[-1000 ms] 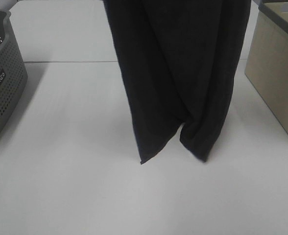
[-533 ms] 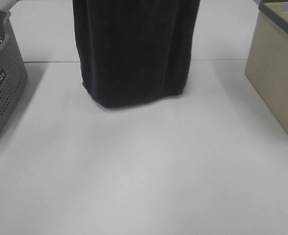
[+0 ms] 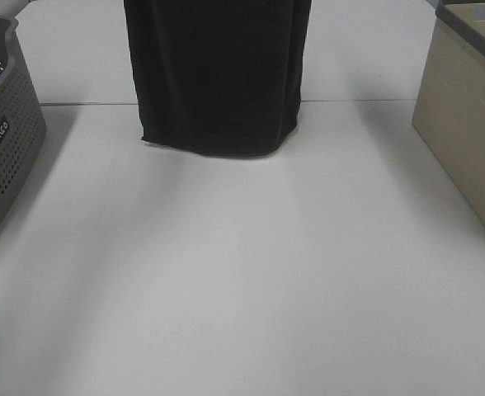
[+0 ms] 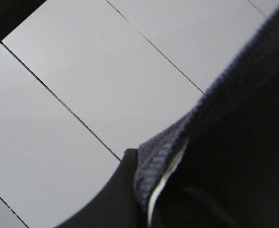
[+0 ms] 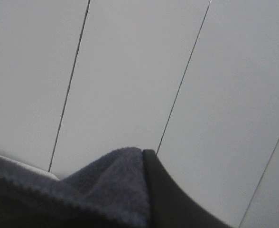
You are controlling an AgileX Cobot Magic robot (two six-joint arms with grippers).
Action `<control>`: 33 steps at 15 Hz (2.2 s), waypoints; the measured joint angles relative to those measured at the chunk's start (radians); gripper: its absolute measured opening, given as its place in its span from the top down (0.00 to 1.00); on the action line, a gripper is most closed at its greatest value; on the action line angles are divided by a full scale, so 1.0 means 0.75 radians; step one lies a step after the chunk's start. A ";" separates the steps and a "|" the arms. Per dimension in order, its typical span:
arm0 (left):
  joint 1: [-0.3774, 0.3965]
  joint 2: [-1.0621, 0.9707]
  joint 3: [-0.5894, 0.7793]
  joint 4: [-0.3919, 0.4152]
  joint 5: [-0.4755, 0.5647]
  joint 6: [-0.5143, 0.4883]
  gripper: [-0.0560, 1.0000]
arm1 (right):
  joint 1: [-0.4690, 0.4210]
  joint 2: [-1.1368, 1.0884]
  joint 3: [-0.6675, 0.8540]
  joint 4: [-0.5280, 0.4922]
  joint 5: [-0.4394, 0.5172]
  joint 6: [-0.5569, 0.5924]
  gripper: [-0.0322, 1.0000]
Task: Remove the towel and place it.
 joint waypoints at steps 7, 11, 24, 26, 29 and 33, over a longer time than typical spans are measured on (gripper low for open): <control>0.012 0.352 -0.488 -0.016 -0.023 -0.009 0.95 | -0.105 0.128 -0.104 0.012 -0.117 0.097 0.95; 0.012 0.500 -0.707 -0.020 0.145 -0.011 0.95 | -0.136 0.133 -0.105 0.052 -0.127 0.116 0.95; 0.012 0.504 -0.707 0.005 0.223 -0.009 0.95 | -0.136 0.133 -0.105 0.151 -0.125 0.116 0.95; 0.012 0.503 -0.707 0.005 0.273 -0.009 0.95 | -0.136 0.133 -0.105 0.175 -0.109 0.116 0.95; 0.012 0.475 -0.707 -0.077 0.585 -0.009 0.95 | -0.136 0.133 -0.105 0.405 0.067 -0.004 0.95; 0.012 0.392 -0.707 -0.153 1.087 -0.033 0.95 | -0.136 0.131 -0.105 1.023 0.441 -0.565 0.95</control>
